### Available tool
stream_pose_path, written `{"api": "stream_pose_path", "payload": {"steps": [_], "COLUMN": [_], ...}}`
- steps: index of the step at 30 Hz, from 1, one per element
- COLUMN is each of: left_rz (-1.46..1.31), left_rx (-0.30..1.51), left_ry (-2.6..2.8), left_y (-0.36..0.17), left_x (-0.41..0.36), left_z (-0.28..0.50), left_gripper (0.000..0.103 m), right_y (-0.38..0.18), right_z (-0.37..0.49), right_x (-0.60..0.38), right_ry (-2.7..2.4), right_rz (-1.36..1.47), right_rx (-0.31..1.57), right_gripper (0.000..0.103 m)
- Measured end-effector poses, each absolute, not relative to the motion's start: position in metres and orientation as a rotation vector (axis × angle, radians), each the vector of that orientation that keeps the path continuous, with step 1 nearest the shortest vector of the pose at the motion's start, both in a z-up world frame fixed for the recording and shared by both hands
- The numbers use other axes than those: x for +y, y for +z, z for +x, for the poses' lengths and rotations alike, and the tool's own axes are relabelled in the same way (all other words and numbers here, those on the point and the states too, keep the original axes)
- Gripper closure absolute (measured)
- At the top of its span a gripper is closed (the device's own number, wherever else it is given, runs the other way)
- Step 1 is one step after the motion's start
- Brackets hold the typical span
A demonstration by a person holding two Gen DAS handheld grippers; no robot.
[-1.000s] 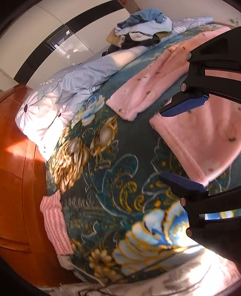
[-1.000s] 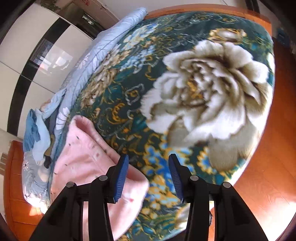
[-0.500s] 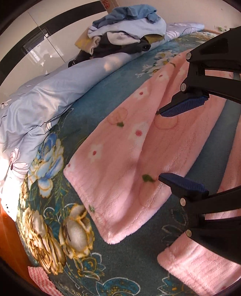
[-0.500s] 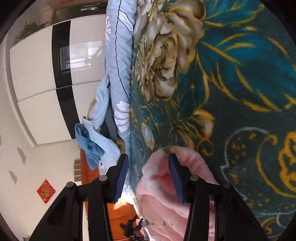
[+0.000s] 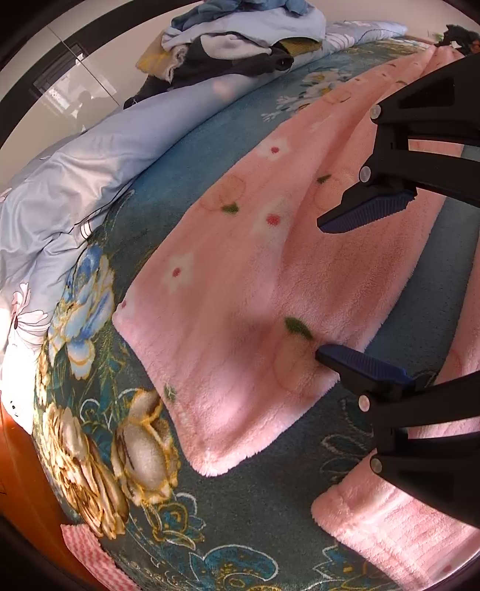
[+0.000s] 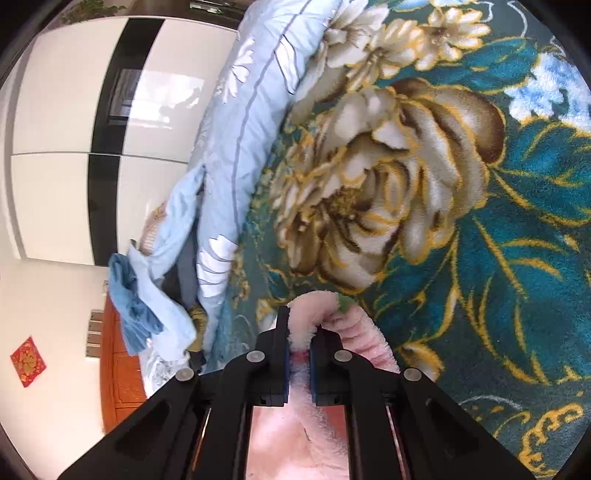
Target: Fold clothes
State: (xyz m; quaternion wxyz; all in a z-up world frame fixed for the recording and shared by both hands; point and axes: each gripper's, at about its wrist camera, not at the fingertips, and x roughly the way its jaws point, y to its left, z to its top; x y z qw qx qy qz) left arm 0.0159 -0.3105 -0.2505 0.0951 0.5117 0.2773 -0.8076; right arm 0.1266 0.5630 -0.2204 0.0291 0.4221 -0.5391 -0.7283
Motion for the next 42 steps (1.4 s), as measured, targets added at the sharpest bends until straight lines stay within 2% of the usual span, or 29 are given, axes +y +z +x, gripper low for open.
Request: {"api": "stream_pose_path", "payload": {"steps": [5, 6, 7, 8, 9, 10, 15, 19, 26, 30, 35, 38, 40, 42], "left_rz": [1.516, 1.506, 1.494, 1.473, 1.449, 1.424, 1.305, 1.229, 1.248, 1.294, 1.317, 1.298, 1.283, 1.268], "left_rx": [0.848, 0.858, 0.868, 0.874, 0.883, 0.897, 0.907, 0.839, 0.983, 1.061, 1.117, 1.222, 1.262, 1.299], "left_ry": [-2.409, -2.425, -2.441, -2.461, -2.477, -2.489, -2.482, -2.393, -2.294, -2.297, -2.326, -2.337, -2.317, -2.280], "left_y": [-0.241, -0.235, -0.228, -0.221, -0.214, -0.207, -0.188, -0.189, -0.232, -0.251, -0.258, -0.258, -0.260, -0.264], "left_x": [-0.313, -0.315, -0.317, -0.321, -0.326, -0.332, -0.373, -0.407, -0.431, -0.420, -0.405, -0.405, -0.407, -0.413], "left_z": [0.021, 0.026, 0.031, 0.037, 0.043, 0.051, 0.116, 0.180, 0.252, 0.258, 0.256, 0.256, 0.256, 0.258], "left_gripper": [0.036, 0.036, 0.036, 0.036, 0.036, 0.036, 0.036, 0.036, 0.036, 0.036, 0.036, 0.037, 0.040, 0.060], "right_y": [-0.229, -0.224, -0.216, -0.208, -0.197, -0.186, -0.140, -0.138, -0.171, -0.191, -0.211, -0.217, -0.222, -0.225], "right_z": [0.128, 0.130, 0.134, 0.138, 0.146, 0.157, 0.236, 0.311, 0.418, 0.437, 0.426, 0.415, 0.410, 0.411], "right_x": [0.558, 0.557, 0.556, 0.555, 0.555, 0.555, 0.554, 0.549, 0.556, 0.540, 0.513, 0.501, 0.497, 0.496], "right_ry": [-2.232, -2.225, -2.237, -2.249, -2.258, -2.275, -2.427, -2.535, -2.571, -2.513, -2.437, -2.411, -2.415, -2.411], "right_rz": [1.320, 1.326, 1.335, 1.344, 1.332, 1.316, 1.248, 1.318, 1.306, 1.292, 1.324, 1.347, 1.388, 1.395], "right_rx": [-1.711, -1.697, -1.669, -1.641, -1.602, -1.568, -1.415, -1.340, -1.552, -1.614, -1.602, -1.590, -1.585, -1.598], "right_gripper": [0.091, 0.084, 0.066, 0.056, 0.048, 0.046, 0.044, 0.044, 0.044, 0.044, 0.044, 0.044, 0.044, 0.044]}}
